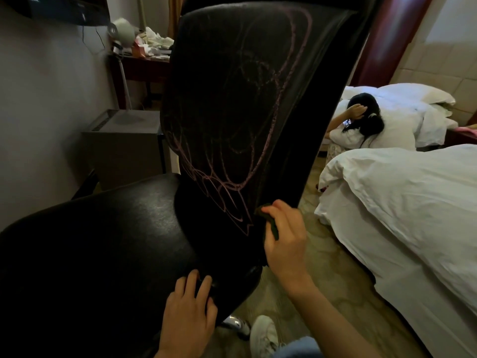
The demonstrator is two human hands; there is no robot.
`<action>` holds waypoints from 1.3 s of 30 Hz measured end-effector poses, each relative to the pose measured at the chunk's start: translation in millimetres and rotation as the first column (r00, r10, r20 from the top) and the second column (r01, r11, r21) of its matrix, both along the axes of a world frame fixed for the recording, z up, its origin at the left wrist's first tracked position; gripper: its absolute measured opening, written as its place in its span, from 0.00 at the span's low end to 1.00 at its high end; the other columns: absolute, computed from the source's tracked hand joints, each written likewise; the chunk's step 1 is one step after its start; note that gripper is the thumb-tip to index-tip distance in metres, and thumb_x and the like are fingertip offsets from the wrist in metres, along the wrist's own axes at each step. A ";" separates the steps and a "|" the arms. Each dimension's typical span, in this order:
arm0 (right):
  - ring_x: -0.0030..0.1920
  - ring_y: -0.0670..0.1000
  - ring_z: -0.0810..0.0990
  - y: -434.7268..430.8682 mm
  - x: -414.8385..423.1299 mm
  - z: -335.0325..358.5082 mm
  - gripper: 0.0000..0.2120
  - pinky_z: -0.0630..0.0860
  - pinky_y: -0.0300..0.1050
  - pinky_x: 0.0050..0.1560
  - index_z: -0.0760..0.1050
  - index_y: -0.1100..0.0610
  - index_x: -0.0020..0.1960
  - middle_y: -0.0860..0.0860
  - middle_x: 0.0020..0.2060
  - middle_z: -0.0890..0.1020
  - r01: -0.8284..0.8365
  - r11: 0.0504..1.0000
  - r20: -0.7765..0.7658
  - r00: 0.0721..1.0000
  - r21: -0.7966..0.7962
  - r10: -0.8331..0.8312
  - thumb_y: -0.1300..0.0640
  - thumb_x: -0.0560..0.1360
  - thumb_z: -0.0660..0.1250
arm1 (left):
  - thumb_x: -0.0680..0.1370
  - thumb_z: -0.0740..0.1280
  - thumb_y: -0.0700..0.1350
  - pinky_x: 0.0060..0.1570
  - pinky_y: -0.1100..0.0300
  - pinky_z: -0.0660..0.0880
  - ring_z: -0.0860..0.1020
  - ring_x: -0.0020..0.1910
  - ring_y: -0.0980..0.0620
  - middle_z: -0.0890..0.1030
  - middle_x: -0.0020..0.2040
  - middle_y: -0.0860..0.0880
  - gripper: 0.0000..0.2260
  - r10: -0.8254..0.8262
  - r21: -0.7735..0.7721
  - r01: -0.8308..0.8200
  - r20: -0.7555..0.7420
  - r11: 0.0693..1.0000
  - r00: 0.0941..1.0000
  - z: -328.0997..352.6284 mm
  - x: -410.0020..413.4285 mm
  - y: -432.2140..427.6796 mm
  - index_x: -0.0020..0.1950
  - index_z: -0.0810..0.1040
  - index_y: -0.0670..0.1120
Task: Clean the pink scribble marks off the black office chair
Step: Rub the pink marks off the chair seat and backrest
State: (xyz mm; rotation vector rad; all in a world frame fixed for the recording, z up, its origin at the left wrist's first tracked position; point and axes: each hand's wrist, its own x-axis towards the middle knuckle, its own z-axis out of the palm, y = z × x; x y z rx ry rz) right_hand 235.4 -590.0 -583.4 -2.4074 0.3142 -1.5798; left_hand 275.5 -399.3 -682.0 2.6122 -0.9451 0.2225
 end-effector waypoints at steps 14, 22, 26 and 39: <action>0.52 0.51 0.72 -14.1 -1.5 114.7 0.10 0.61 0.27 0.56 0.79 0.61 0.52 0.56 0.50 0.79 0.032 0.999 0.121 0.992 -0.003 -0.031 0.67 0.72 0.65 | 0.69 0.56 0.53 0.34 0.57 0.76 0.78 0.46 0.46 0.80 0.53 0.44 0.21 0.001 0.012 -0.001 -0.017 1.000 1.000 4.9 -3.0 0.5 0.53 0.81 0.48; 0.52 0.51 0.73 -12.2 4.6 27.0 0.10 0.67 0.37 0.57 0.80 0.61 0.50 0.55 0.52 0.80 0.020 1.000 0.043 0.999 0.006 -0.020 0.65 0.72 0.63 | 0.69 0.55 0.53 0.33 0.56 0.77 0.79 0.45 0.45 0.81 0.53 0.44 0.21 0.026 0.013 -0.026 0.006 1.000 1.000 0.3 0.9 -2.2 0.52 0.82 0.47; 0.47 0.51 0.75 -16.3 -3.3 -13.1 0.10 0.72 0.43 0.46 0.80 0.60 0.49 0.54 0.50 0.81 0.084 0.996 -0.063 0.994 -0.025 -0.085 0.64 0.71 0.63 | 0.69 0.55 0.53 0.35 0.54 0.77 0.77 0.48 0.44 0.80 0.54 0.43 0.22 0.027 0.010 -0.027 0.022 1.000 0.999 -3.4 0.0 -4.4 0.54 0.82 0.46; 0.49 0.50 0.73 -9.7 -19.8 92.4 0.09 0.66 0.35 0.50 0.81 0.60 0.50 0.55 0.48 0.79 0.036 0.996 0.052 0.998 -0.080 -0.032 0.64 0.71 0.65 | 0.69 0.55 0.53 0.33 0.55 0.76 0.76 0.46 0.45 0.80 0.52 0.44 0.21 0.022 0.007 -0.022 0.002 1.000 1.000 4.7 -4.7 -4.2 0.52 0.82 0.47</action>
